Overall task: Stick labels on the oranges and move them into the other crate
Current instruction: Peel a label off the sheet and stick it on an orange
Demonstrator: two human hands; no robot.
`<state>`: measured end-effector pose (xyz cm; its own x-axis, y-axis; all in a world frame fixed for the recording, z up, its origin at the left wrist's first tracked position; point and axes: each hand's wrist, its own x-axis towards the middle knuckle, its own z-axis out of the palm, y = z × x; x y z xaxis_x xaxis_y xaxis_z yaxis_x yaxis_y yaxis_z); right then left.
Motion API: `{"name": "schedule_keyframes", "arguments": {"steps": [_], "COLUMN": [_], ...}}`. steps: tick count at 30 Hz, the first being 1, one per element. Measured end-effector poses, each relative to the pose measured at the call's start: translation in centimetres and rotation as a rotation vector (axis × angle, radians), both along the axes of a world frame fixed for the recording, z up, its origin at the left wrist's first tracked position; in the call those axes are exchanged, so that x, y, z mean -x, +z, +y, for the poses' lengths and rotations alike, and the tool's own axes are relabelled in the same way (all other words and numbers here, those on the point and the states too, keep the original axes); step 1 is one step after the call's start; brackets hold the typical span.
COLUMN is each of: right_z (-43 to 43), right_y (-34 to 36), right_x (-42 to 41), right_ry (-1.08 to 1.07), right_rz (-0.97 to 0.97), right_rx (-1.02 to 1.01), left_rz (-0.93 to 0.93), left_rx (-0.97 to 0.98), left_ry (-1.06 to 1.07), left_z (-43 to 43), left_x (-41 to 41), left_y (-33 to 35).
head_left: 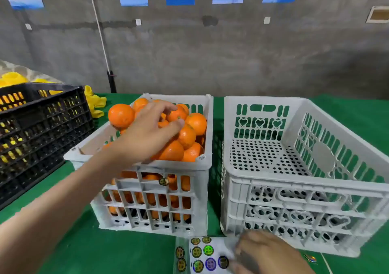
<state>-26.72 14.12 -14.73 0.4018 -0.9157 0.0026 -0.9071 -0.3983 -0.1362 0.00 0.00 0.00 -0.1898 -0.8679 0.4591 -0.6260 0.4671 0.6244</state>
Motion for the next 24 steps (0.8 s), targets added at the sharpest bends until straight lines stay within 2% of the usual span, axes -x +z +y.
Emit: {"name": "schedule_keyframes", "arguments": {"steps": [2,4,8,13,16,20,22,24], "right_z": [-0.9,-1.9,-3.6,-4.8,-4.9,-5.1,-4.1,-2.4], "right_y": [-0.3,-1.3,-2.0,-1.8,-2.2,-1.3,-0.3,1.5], "right_x": [-1.1,-1.6,-2.4,-3.9,-4.6,-5.3,-4.7,-3.4], "right_ry": [-0.016,0.028,0.028,0.067,0.015,-0.01,0.062,0.163], "right_rz": [-0.033,0.012,0.049,0.095,0.114,0.148,0.005,-0.266], "right_rx": [-0.314,-0.322,-0.3,-0.326,-0.277,-0.197,-0.227,-0.374], "left_rz": [-0.295,-0.427,-0.278,-0.209,-0.181,-0.005,0.058,0.139], "left_rx": [-0.151,-0.224,-0.337,-0.432,-0.452,-0.446,-0.417,-0.388], "left_ry": [-0.079,-0.114,-0.125,-0.105,-0.076,-0.075,-0.082,-0.073], "left_z": [-0.8,-1.5,-2.9,-3.6,-3.7,-3.6,-3.5,-3.2], "left_x": [1.2,1.7,1.5,1.3,1.3,1.4,1.2,1.0], "left_y": [-0.2,-1.3,-2.2,-2.0,-1.9,-2.4,-2.8,-2.8]}}
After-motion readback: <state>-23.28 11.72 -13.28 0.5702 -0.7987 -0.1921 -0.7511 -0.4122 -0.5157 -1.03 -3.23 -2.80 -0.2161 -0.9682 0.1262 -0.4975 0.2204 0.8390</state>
